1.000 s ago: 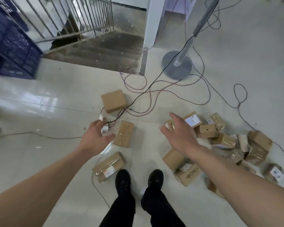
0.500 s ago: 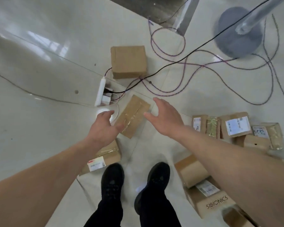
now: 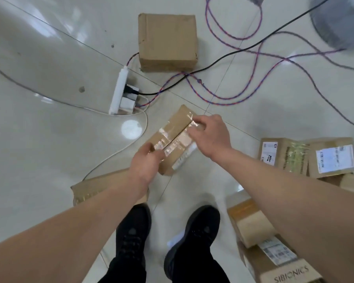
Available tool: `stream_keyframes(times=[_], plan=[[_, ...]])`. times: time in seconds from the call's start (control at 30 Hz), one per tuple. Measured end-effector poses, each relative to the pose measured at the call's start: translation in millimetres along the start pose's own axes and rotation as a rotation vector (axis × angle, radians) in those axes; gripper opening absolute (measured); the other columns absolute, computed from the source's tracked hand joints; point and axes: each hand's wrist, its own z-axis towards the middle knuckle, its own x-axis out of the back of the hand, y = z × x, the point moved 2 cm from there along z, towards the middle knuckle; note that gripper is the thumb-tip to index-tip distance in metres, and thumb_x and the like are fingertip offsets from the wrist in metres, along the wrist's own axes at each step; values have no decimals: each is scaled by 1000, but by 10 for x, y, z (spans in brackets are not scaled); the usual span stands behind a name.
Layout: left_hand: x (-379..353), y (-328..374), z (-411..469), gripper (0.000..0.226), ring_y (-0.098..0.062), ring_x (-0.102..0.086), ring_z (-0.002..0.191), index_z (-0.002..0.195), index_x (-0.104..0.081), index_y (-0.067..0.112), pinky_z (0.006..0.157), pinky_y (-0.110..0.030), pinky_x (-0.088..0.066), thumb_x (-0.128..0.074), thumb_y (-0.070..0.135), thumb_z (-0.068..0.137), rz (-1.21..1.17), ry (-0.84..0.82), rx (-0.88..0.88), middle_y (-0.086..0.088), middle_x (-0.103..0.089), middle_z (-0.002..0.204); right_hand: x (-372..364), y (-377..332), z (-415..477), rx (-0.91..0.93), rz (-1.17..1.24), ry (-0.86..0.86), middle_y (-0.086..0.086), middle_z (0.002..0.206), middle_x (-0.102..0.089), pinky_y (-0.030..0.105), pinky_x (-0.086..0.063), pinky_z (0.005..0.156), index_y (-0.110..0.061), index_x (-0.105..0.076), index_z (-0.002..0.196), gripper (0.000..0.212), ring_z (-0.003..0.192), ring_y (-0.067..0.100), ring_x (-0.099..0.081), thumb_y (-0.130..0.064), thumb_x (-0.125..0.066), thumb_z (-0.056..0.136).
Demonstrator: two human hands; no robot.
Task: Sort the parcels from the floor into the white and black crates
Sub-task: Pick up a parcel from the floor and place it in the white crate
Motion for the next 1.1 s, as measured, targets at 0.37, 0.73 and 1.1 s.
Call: stream_keyframes(times=[0.37, 0.73, 1.1], plan=[[-227, -48, 238, 105, -28, -32, 145, 155, -32, 20, 118, -56, -25, -62, 56, 62, 46, -84, 115, -2, -36, 159, 45, 876, -259, -355, 286, -43, 1, 166, -32, 37, -25, 119, -18, -29, 162, 76, 151, 21, -30, -49, -54, 97], [-490, -122, -33, 30, -20, -67, 93, 122, -62, 8, 71, -31, -45, -54, 22, 97, 230, -132, 166, -7, -73, 105, -138, 1039, -734, -568, 541, -4, -4, 95, -74, 37, -55, 84, -23, -66, 100, 39, 92, 20, -69, -53, -57, 77], [-590, 1660, -1971, 49, -30, -66, 97, 105, -69, 21, 90, -44, -47, -54, 55, 73, 409, -234, -81, -4, -76, 100, 1754, 160, -2151, -412, 670, 275, -3, 95, -68, 31, -38, 63, -19, -65, 99, 35, 86, 13, -61, -52, -54, 90]])
